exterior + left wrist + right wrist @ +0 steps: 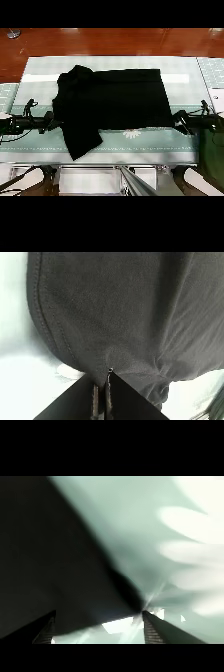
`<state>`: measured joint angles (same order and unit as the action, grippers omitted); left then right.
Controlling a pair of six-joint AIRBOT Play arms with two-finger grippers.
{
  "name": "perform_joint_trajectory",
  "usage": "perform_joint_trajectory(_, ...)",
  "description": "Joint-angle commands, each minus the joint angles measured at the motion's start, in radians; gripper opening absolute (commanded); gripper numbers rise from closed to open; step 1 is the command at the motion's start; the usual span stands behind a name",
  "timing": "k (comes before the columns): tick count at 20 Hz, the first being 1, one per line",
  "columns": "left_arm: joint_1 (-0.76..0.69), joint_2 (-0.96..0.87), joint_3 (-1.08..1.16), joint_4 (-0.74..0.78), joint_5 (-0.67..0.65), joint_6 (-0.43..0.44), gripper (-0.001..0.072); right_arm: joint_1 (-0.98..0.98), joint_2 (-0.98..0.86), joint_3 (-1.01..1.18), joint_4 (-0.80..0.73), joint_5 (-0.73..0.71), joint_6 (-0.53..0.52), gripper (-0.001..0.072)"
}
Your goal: Fold the shirts.
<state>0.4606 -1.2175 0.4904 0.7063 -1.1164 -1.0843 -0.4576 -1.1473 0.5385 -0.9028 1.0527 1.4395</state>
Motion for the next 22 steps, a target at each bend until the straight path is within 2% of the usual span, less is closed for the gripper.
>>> perform_joint_trajectory(1, 0.000, -0.001, 0.001, 0.000, 0.002, -0.001, 0.0034, 0.111, -0.087, 0.051, 0.046, -0.112, 0.018, 0.0617)
perform_joint_trajectory(2, 0.000, -0.001, 0.001, -0.005, 0.002, -0.001, 0.0034, 0.140, -0.118, 0.078, 0.047, -0.119, 0.027, 0.0611)
perform_joint_trajectory(3, 0.000, -0.001, 0.001, -0.017, 0.004, -0.001, 0.0034, 0.166, -0.149, 0.105, 0.047, -0.112, 0.027, 0.0474)
perform_joint_trajectory(4, 0.000, -0.001, 0.003, -0.039, 0.006, -0.001, 0.0034, 0.192, -0.178, 0.136, 0.048, -0.089, 0.015, 0.0118)
perform_joint_trajectory(5, 0.000, 0.000, 0.013, -0.071, -0.005, -0.001, 0.0034, 0.211, -0.191, 0.181, 0.051, -0.068, -0.023, 0.0028)
perform_joint_trajectory(8, -0.002, 0.022, 0.174, -0.233, -0.092, 0.000, 0.0033, 0.232, -0.187, 0.446, 0.031, 0.038, -0.028, 0.0027)
perform_joint_trajectory(11, -0.038, 0.061, 0.519, -0.361, -0.116, -0.022, 0.0032, 0.230, -0.188, 0.858, 0.029, 0.130, 0.007, 0.0027)
perform_joint_trajectory(12, -0.060, 0.077, 0.657, -0.324, -0.119, -0.033, 0.0031, 0.230, -0.187, 0.998, 0.024, 0.167, 0.019, 0.0028)
perform_joint_trajectory(15, -0.140, 0.142, 1.057, 0.036, -0.118, -0.191, 0.0031, 0.250, -0.140, 1.335, -0.057, 0.287, 0.033, 0.0027)
perform_joint_trajectory(17, -0.156, 0.198, 1.250, 0.216, -0.118, -0.275, 0.0031, 0.268, -0.048, 1.416, -0.113, 0.269, 0.049, 0.0027)
perform_joint_trajectory(18, -0.154, 0.227, 1.315, 0.255, -0.116, -0.299, 0.0031, 0.268, 0.003, 1.429, -0.109, 0.249, 0.050, 0.0027)
perform_joint_trajectory(22, -0.153, 0.378, 1.437, 0.401, -0.117, -0.328, 0.0031, 0.267, 0.217, 1.430, -0.179, 0.232, 0.068, 0.0027)
